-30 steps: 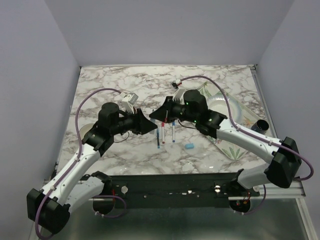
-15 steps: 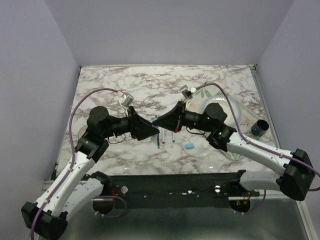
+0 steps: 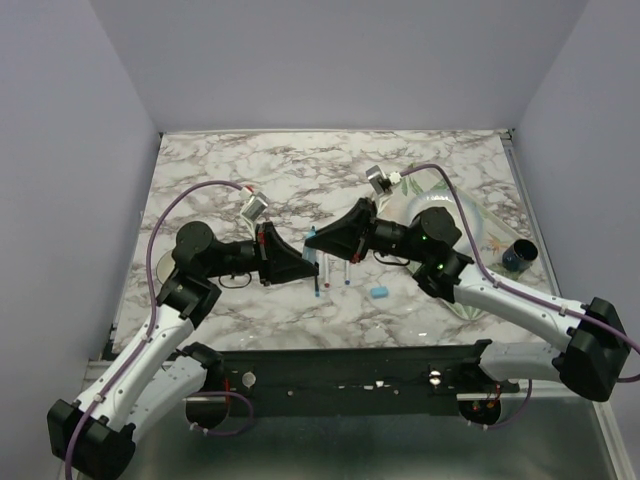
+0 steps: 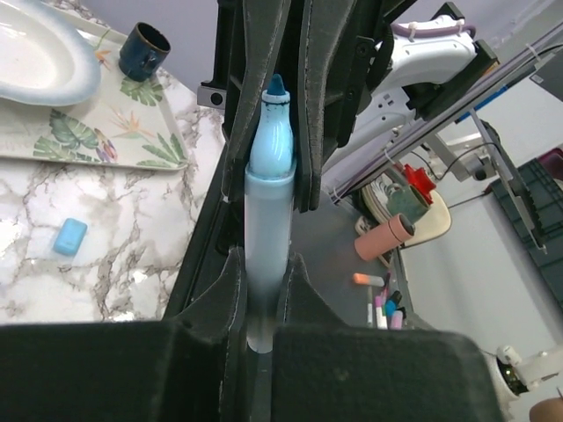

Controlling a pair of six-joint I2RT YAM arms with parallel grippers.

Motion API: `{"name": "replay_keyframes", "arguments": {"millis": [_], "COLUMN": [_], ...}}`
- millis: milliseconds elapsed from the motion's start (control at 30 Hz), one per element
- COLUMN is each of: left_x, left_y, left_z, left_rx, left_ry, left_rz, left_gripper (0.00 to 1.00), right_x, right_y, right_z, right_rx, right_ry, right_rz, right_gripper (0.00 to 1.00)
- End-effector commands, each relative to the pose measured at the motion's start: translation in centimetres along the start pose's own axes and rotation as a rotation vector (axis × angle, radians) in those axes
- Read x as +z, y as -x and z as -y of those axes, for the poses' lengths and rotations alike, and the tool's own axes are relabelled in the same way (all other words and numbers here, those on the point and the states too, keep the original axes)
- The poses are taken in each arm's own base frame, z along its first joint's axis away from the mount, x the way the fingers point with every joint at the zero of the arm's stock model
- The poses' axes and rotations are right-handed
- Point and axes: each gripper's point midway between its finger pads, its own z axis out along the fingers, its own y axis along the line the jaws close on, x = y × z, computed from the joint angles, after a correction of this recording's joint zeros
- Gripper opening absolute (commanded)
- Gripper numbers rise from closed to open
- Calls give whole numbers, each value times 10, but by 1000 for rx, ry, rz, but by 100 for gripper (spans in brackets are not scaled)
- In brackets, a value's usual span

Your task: Insert the pens into the pen caps

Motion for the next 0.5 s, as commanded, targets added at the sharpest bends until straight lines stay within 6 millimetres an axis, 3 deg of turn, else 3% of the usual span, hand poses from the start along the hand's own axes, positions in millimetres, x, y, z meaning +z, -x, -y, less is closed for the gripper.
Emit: {"name": "replay_keyframes", "arguments": {"millis": [0,33,133,167,233,333,467], "left_x": [1,2,1,0,-1,-6,-25], "left_y": [-2,-3,0,2,8,14,11], "left_z": [-11,-15,-31,-40,-46,-66,-99], "left_rx": [-5,-2,38,33,81,154,151], "left_ry": [43,56,135,185,219,327,548], "left_rz": [-8,-8,11,23,34,40,18], "left_gripper": [0,0,0,0,0,0,0], "right_x": [2,2,-5,-10,-14,-34,-79], "right_y": [0,4,0,0,0,-14,-25], "right_z": [2,3,25,36,41,61,101], "right_rx": [-20,-14,62,131,182,211,159], "right_ry": [-25,-49,-213,-321,-401,-560,-836], "right_rz": [-22,-22,-49,-62,-85,-148,-119], "right_gripper": [10,32,55,58,63,68,70]}}
